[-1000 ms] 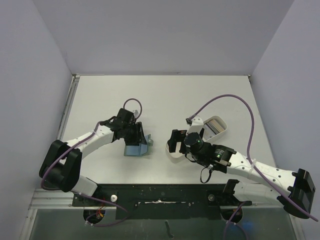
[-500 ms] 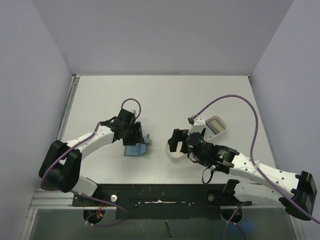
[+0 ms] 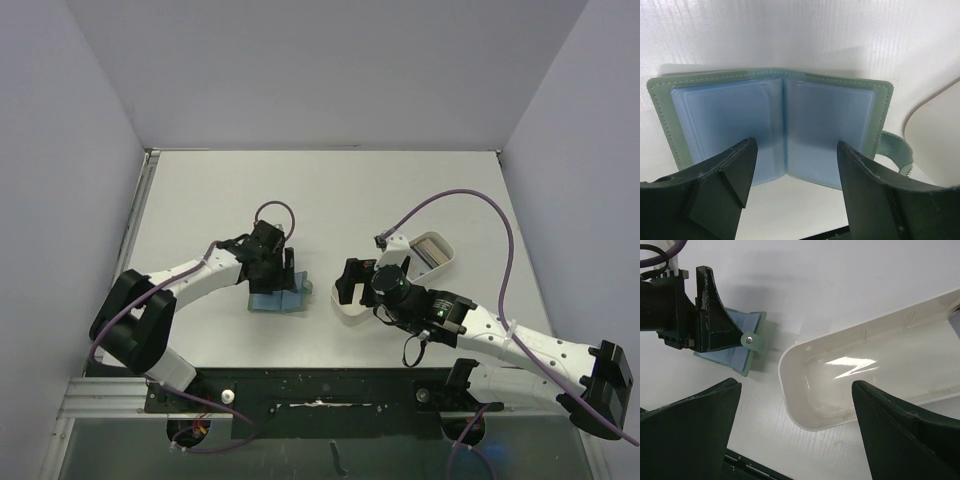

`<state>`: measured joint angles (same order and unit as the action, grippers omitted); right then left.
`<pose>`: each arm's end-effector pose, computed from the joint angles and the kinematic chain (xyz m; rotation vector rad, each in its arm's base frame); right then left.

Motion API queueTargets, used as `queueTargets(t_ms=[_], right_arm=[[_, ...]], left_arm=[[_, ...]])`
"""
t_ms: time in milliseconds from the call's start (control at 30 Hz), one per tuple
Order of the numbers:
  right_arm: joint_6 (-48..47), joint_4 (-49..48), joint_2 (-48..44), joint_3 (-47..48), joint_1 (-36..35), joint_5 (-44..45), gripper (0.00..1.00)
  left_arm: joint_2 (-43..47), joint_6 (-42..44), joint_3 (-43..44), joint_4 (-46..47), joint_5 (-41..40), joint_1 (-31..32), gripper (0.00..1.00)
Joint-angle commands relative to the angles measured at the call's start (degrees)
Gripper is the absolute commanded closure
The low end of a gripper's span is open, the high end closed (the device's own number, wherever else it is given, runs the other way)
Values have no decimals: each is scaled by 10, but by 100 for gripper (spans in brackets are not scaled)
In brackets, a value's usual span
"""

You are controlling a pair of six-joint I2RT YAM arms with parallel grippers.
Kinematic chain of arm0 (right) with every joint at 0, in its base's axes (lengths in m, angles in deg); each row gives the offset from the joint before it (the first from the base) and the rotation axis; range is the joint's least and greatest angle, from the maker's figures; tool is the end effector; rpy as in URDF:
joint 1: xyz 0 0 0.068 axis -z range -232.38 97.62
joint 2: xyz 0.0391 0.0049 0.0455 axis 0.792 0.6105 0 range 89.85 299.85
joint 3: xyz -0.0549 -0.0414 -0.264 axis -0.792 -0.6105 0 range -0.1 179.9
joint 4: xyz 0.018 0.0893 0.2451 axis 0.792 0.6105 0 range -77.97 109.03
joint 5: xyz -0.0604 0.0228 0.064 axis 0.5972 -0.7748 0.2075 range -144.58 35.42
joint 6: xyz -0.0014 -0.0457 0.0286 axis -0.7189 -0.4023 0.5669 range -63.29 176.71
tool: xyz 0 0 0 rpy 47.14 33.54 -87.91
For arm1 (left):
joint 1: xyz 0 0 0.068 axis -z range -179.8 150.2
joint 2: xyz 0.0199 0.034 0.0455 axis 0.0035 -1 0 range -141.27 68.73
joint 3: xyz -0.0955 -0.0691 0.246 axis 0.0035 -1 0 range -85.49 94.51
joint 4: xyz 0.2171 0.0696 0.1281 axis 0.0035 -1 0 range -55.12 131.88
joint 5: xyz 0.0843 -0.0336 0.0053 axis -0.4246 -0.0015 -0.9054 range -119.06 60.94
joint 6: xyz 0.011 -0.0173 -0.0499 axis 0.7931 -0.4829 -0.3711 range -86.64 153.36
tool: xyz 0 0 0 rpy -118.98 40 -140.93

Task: Put the credit cards into the card holder
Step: Open the card holder at the center of the board.

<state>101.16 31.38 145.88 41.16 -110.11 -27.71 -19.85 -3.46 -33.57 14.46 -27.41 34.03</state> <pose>0.1269 0.1709 0.2686 0.0216 2.1453 0.5591 0.2435 -0.1644 0.1807 -0.0630 2.7606 -0.3997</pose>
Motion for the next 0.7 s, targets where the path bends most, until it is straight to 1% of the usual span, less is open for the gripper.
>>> queueTargets(t_ms=[0,133,333,500,600,667], right_arm=[[-3,-25,3,9,1,3,2],[-1,-24,2,5,0,5,2],[2,-21,1,4,0,11,2],[6,-22,-12,2,0,52,2],[-14,-17,-12,18,0,73,2],[-25,-16,-6,24,0,86,2]], left_arm=[[-16,1,24,5,-21,4,37],[-33,4,21,4,-30,6,37],[-47,7,10,21,-16,9,38],[-49,11,43,-30,-42,18,38],[-38,14,55,-41,-49,18,39],[-38,16,57,-38,-37,18,41]])
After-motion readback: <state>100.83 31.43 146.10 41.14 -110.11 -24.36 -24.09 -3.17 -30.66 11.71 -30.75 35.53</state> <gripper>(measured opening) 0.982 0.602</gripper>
